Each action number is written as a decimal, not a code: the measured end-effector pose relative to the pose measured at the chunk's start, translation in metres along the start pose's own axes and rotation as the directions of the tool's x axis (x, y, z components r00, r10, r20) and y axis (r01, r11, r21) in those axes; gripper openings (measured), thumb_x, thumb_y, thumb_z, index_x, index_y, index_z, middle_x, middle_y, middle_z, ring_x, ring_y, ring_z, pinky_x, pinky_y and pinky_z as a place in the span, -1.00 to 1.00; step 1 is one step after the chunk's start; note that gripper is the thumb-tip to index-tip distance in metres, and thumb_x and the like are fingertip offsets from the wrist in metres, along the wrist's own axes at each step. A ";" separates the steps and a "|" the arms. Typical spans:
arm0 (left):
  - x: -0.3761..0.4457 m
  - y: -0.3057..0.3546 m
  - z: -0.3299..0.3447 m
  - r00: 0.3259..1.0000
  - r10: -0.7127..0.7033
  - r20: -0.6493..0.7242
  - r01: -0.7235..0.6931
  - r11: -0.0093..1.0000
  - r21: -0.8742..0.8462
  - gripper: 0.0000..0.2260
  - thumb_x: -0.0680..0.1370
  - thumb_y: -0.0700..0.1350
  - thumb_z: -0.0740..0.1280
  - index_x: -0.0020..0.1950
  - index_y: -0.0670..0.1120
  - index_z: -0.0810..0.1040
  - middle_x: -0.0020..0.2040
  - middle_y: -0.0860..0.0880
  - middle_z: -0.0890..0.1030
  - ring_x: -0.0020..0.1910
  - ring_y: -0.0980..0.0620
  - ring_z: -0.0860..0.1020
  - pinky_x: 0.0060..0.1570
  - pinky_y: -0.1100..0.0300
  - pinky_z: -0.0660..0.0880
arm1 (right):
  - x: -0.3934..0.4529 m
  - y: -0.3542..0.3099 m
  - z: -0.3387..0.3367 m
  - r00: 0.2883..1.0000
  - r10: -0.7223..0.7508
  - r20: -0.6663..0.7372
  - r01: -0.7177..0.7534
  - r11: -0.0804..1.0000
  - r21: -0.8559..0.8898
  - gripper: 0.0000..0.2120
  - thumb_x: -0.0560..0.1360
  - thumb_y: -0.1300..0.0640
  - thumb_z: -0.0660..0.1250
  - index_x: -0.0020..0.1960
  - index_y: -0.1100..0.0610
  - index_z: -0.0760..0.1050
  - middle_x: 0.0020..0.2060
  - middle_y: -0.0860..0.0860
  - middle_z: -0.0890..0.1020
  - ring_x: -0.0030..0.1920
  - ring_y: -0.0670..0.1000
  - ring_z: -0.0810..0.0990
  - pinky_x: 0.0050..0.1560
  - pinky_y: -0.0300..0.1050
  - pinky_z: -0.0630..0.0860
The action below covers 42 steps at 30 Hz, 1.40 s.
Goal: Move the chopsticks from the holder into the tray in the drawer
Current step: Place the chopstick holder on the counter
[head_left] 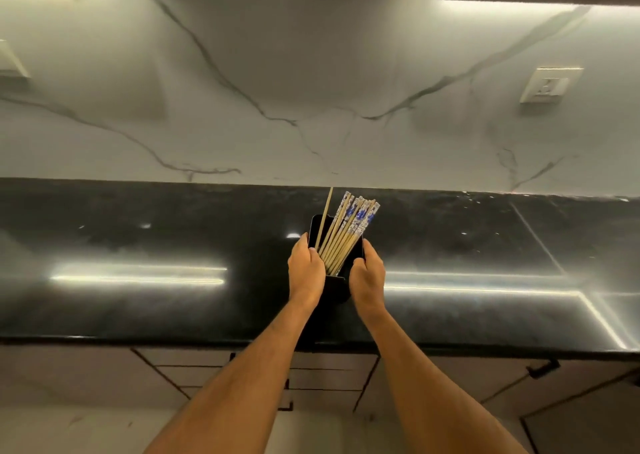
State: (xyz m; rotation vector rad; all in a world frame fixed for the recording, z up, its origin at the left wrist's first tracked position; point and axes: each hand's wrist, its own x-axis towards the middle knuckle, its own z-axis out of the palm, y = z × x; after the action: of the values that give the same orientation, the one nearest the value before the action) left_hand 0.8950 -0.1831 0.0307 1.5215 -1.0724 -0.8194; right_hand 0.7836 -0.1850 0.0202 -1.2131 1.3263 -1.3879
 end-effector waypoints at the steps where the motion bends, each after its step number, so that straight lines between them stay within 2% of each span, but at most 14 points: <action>1: 0.002 -0.004 -0.013 1.000 0.001 -0.023 -0.001 1.000 0.001 -0.75 0.70 -0.17 0.11 0.27 -0.03 0.53 0.10 0.01 0.63 0.10 0.11 0.62 0.06 0.17 0.61 | -0.002 0.000 0.013 1.000 -0.001 0.029 0.001 1.000 0.003 -0.69 0.65 0.29 0.09 0.20 0.09 0.56 0.05 -0.03 0.69 0.08 -0.09 0.66 0.03 -0.09 0.67; 4: 0.008 -0.016 -0.048 0.995 0.000 -0.095 0.002 1.000 0.016 -0.74 0.70 -0.19 0.10 0.25 -0.02 0.54 0.07 0.03 0.63 0.09 0.14 0.61 -0.08 0.31 0.57 | -0.009 -0.001 0.048 0.995 0.000 0.104 0.000 1.000 0.006 -0.69 0.64 0.29 0.11 0.21 0.05 0.56 0.03 -0.08 0.69 0.06 -0.18 0.66 0.03 -0.15 0.66; 7: 0.015 -0.024 -0.074 0.989 0.006 -0.147 -0.002 1.000 0.029 -0.74 0.68 -0.20 0.10 0.12 0.03 0.55 0.00 0.05 0.64 -0.01 0.18 0.62 -0.22 0.41 0.54 | -0.014 -0.003 0.075 0.987 -0.003 0.162 0.001 1.000 0.013 -0.68 0.64 0.29 0.13 0.25 0.06 0.55 0.06 -0.08 0.68 0.10 -0.16 0.65 0.06 -0.16 0.64; 13: 0.030 -0.045 -0.110 0.977 -0.039 -0.212 0.050 0.998 0.047 -0.75 0.68 -0.21 0.09 0.11 0.01 0.54 -0.02 0.03 0.63 -0.01 0.12 0.62 -0.17 0.29 0.56 | -0.018 -0.002 0.116 0.977 0.020 0.211 -0.012 0.999 -0.039 -0.71 0.65 0.28 0.14 0.28 0.09 0.53 0.07 -0.07 0.67 0.10 -0.13 0.65 0.07 -0.15 0.64; 21: 0.057 -0.069 -0.136 0.992 -0.047 -0.115 0.057 0.995 0.086 -0.75 0.67 -0.23 0.09 0.15 -0.04 0.54 0.02 0.00 0.62 0.01 0.12 0.60 -0.16 0.34 0.50 | -0.016 0.013 0.152 0.987 0.067 0.148 -0.052 0.993 -0.103 -0.71 0.63 0.30 0.13 0.16 0.08 0.58 -0.03 -0.10 0.68 0.00 -0.17 0.67 -0.14 -0.37 0.59; 25: 0.067 -0.081 -0.142 0.996 -0.057 -0.066 0.063 0.995 0.083 -0.74 0.65 -0.25 0.09 0.13 -0.04 0.54 0.01 -0.02 0.61 -0.01 0.11 0.59 -0.17 0.33 0.49 | -0.015 0.021 0.163 0.991 0.080 0.107 -0.067 0.991 -0.118 -0.67 0.60 0.33 0.11 0.14 0.07 0.59 -0.06 -0.12 0.68 -0.06 -0.30 0.63 -0.21 -0.46 0.53; 27: 0.073 -0.087 -0.143 0.997 -0.066 -0.045 0.070 0.994 0.088 -0.75 0.65 -0.25 0.10 0.10 -0.04 0.54 -0.01 -0.02 0.61 -0.05 0.11 0.60 -0.20 0.34 0.46 | -0.013 0.025 0.167 0.992 0.098 0.083 -0.088 0.989 -0.118 -0.64 0.58 0.34 0.11 0.11 0.06 0.61 -0.08 -0.12 0.68 -0.08 -0.30 0.63 -0.22 -0.46 0.53; 31: 0.085 -0.096 -0.142 0.997 -0.075 -0.007 0.075 0.994 0.081 -0.76 0.64 -0.25 0.11 0.03 -0.01 0.53 -0.06 -0.04 0.61 -0.11 0.11 0.58 -0.20 0.33 0.42 | -0.008 0.034 0.173 0.989 0.135 0.065 -0.126 0.983 -0.134 -0.63 0.58 0.33 0.10 0.10 0.01 0.61 -0.09 -0.09 0.70 -0.08 -0.23 0.66 -0.14 -0.33 0.61; 35: 0.094 -0.102 -0.144 0.997 -0.079 0.017 0.078 0.995 0.058 -0.75 0.65 -0.24 0.11 0.05 0.04 0.53 -0.02 -0.01 0.60 -0.05 0.12 0.57 -0.08 0.25 0.48 | 0.000 0.038 0.179 0.989 0.135 0.052 -0.124 0.977 -0.172 -0.63 0.58 0.34 0.09 0.09 0.03 0.61 -0.11 -0.10 0.70 -0.11 -0.26 0.65 -0.19 -0.38 0.56; 38: 0.099 -0.105 -0.143 0.994 -0.105 0.033 0.104 0.994 0.035 -0.73 0.67 -0.23 0.11 0.25 -0.08 0.54 0.10 -0.06 0.61 0.08 0.05 0.58 0.17 0.08 0.53 | 0.006 0.038 0.182 0.990 0.134 0.053 -0.120 0.972 -0.201 -0.61 0.58 0.34 0.09 0.08 0.00 0.60 -0.12 -0.13 0.68 -0.13 -0.31 0.63 -0.22 -0.46 0.52; 42: 0.105 -0.107 -0.142 0.991 -0.127 0.048 0.126 0.992 0.027 -0.69 0.67 -0.20 0.12 0.37 -0.12 0.49 0.19 -0.09 0.60 0.20 0.00 0.57 0.30 -0.05 0.50 | 0.008 0.040 0.183 0.991 0.120 0.053 -0.106 0.972 -0.209 -0.60 0.59 0.34 0.09 0.11 -0.04 0.58 -0.07 -0.15 0.67 -0.09 -0.31 0.62 -0.16 -0.43 0.52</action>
State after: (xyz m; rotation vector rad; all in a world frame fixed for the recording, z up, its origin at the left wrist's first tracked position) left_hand 1.0844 -0.2245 -0.0395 1.6094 -1.0324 -0.9390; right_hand 0.9605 -0.2286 -0.0246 -1.2853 1.4975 -1.1434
